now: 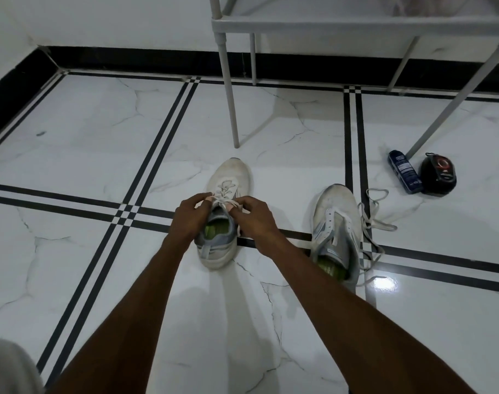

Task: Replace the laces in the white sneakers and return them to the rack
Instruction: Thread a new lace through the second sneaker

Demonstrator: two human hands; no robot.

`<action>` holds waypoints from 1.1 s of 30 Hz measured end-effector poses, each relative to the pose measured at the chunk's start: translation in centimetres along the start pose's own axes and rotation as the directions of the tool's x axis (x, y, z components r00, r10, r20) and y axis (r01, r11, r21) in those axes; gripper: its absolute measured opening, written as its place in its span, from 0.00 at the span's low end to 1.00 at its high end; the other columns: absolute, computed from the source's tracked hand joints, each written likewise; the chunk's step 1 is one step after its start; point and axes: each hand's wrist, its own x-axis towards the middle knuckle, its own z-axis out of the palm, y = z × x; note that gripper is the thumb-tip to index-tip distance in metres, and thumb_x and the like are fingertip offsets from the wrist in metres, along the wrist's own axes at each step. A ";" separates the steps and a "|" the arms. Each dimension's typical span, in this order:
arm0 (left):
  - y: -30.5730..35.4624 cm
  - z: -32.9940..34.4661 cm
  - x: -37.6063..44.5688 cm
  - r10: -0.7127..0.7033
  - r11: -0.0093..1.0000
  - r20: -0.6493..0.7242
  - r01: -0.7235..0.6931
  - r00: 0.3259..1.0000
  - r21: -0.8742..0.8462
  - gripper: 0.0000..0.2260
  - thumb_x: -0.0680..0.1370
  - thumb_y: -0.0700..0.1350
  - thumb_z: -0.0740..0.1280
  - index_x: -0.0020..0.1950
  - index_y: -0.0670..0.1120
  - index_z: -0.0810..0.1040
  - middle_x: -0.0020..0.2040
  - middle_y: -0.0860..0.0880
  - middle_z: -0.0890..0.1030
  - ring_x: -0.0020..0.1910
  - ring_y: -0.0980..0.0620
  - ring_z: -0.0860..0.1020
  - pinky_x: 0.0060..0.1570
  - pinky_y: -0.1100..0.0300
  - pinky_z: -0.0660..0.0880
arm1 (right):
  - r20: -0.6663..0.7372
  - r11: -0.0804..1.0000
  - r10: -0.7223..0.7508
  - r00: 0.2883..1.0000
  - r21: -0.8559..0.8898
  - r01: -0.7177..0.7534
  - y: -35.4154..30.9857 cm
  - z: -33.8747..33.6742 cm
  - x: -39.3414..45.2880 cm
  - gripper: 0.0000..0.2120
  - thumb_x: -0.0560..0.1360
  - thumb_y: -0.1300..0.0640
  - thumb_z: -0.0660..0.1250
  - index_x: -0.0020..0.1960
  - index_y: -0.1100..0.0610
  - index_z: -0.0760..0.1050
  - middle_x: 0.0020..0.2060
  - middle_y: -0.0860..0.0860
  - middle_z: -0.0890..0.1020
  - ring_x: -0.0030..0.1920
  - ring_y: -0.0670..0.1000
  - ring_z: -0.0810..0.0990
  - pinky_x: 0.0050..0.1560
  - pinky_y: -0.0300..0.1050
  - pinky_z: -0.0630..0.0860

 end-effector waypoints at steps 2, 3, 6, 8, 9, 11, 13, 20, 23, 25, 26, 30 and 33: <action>0.2 0.2 0.0 0.041 0.992 -0.072 -0.031 0.997 0.125 0.15 0.82 0.50 0.65 0.66 0.46 0.81 0.63 0.44 0.82 0.63 0.44 0.78 0.67 0.47 0.73 | -0.010 1.000 -0.002 1.000 -0.008 0.002 -0.2 -0.5 -0.1 0.14 0.72 0.44 0.74 0.53 0.49 0.83 0.50 0.45 0.84 0.53 0.51 0.82 0.53 0.50 0.81; 0.5 0.4 0.0 0.121 0.971 -0.141 -0.088 0.983 0.222 0.14 0.81 0.49 0.65 0.65 0.45 0.81 0.63 0.44 0.82 0.63 0.43 0.78 0.66 0.46 0.73 | -0.016 1.000 -0.005 1.000 -0.023 0.005 -0.5 -1.0 -0.3 0.14 0.73 0.46 0.74 0.56 0.50 0.82 0.52 0.45 0.83 0.54 0.50 0.82 0.52 0.47 0.81; 2.6 2.4 -0.5 0.426 0.876 -0.261 -0.323 0.866 0.358 0.12 0.79 0.45 0.63 0.57 0.44 0.82 0.55 0.45 0.83 0.56 0.44 0.79 0.59 0.49 0.75 | -0.065 0.993 -0.042 0.997 -0.114 0.034 -1.4 -3.4 -0.8 0.16 0.74 0.48 0.73 0.60 0.52 0.80 0.57 0.47 0.81 0.56 0.49 0.82 0.51 0.43 0.78; 4.9 4.9 -1.5 0.477 0.867 -0.200 -0.421 0.856 0.265 0.09 0.80 0.42 0.64 0.55 0.43 0.82 0.51 0.48 0.84 0.50 0.51 0.80 0.54 0.58 0.75 | -0.125 0.969 -0.109 0.986 -0.235 0.077 -1.7 -5.7 -1.3 0.16 0.76 0.49 0.72 0.61 0.54 0.81 0.57 0.49 0.82 0.54 0.49 0.83 0.52 0.38 0.73; 5.9 6.4 -2.2 0.453 0.884 -0.144 -0.422 0.880 0.202 0.08 0.80 0.42 0.65 0.56 0.43 0.82 0.51 0.49 0.84 0.47 0.54 0.80 0.51 0.61 0.76 | -0.163 0.954 -0.140 0.977 -0.288 0.088 -1.7 -7.0 -1.5 0.15 0.76 0.50 0.72 0.60 0.55 0.81 0.57 0.50 0.83 0.53 0.50 0.83 0.52 0.37 0.73; 7.2 9.0 -3.1 0.345 0.935 0.000 -0.344 0.938 0.091 0.09 0.81 0.45 0.67 0.58 0.45 0.82 0.51 0.50 0.84 0.44 0.55 0.81 0.47 0.64 0.77 | -0.240 0.927 -0.186 0.953 -0.365 0.089 -1.3 -9.5 -2.0 0.13 0.76 0.52 0.72 0.58 0.57 0.82 0.54 0.51 0.84 0.51 0.50 0.83 0.52 0.37 0.74; 7.8 11.8 -4.0 0.198 0.978 0.180 -0.208 0.963 0.033 0.13 0.81 0.49 0.68 0.63 0.47 0.80 0.55 0.49 0.84 0.46 0.52 0.82 0.48 0.62 0.76 | -0.321 0.913 -0.209 0.924 -0.403 0.067 -0.6 -12.5 -3.1 0.11 0.76 0.54 0.72 0.56 0.59 0.82 0.52 0.53 0.85 0.50 0.50 0.83 0.52 0.38 0.75; 8.2 18.1 -6.5 -0.005 1.000 0.447 -0.007 0.895 0.025 0.29 0.76 0.59 0.69 0.74 0.51 0.71 0.71 0.48 0.74 0.67 0.44 0.75 0.65 0.42 0.75 | -0.502 0.893 0.016 0.864 -0.382 -0.239 3.5 -19.3 -6.9 0.20 0.76 0.52 0.70 0.65 0.59 0.78 0.62 0.58 0.80 0.62 0.57 0.79 0.64 0.45 0.72; 8.2 19.1 -6.1 -0.013 1.000 0.407 0.011 0.913 0.008 0.25 0.78 0.55 0.69 0.75 0.53 0.71 0.72 0.48 0.73 0.68 0.44 0.74 0.66 0.42 0.75 | -0.431 0.937 0.142 0.891 -0.232 -0.261 4.5 -19.2 -7.1 0.20 0.77 0.51 0.68 0.67 0.57 0.77 0.66 0.54 0.78 0.65 0.54 0.77 0.66 0.43 0.70; 8.2 19.1 -5.7 -0.032 0.999 0.390 0.039 0.920 -0.009 0.25 0.78 0.56 0.69 0.74 0.54 0.72 0.72 0.48 0.73 0.67 0.44 0.75 0.65 0.41 0.75 | -0.443 0.953 0.140 0.885 -0.182 -0.242 4.5 -19.0 -6.8 0.19 0.77 0.51 0.68 0.66 0.55 0.78 0.66 0.53 0.79 0.65 0.53 0.77 0.67 0.43 0.70; 8.2 18.9 -5.4 -0.035 0.999 0.377 0.044 0.925 -0.014 0.25 0.77 0.56 0.69 0.73 0.54 0.73 0.71 0.49 0.74 0.67 0.44 0.75 0.65 0.41 0.75 | -0.439 0.954 0.139 0.888 -0.180 -0.239 4.4 -18.8 -6.6 0.19 0.77 0.51 0.68 0.66 0.55 0.78 0.66 0.53 0.79 0.65 0.53 0.77 0.68 0.44 0.71; 7.3 17.8 -4.4 -0.005 0.999 0.311 0.016 0.950 -0.031 0.22 0.78 0.52 0.69 0.72 0.51 0.75 0.71 0.49 0.75 0.68 0.47 0.75 0.68 0.44 0.73 | -0.370 0.965 0.126 0.920 -0.170 -0.200 4.0 -18.4 -5.5 0.18 0.76 0.52 0.69 0.64 0.56 0.79 0.62 0.54 0.81 0.62 0.54 0.79 0.66 0.50 0.74; 7.4 17.6 -3.9 -0.009 1.000 0.285 0.015 0.958 -0.021 0.21 0.79 0.50 0.69 0.71 0.49 0.76 0.71 0.48 0.74 0.69 0.47 0.74 0.70 0.47 0.71 | -0.414 0.974 0.078 0.907 -0.162 -0.158 4.4 -19.5 -5.1 0.12 0.77 0.57 0.67 0.59 0.58 0.82 0.57 0.53 0.84 0.58 0.53 0.81 0.62 0.47 0.77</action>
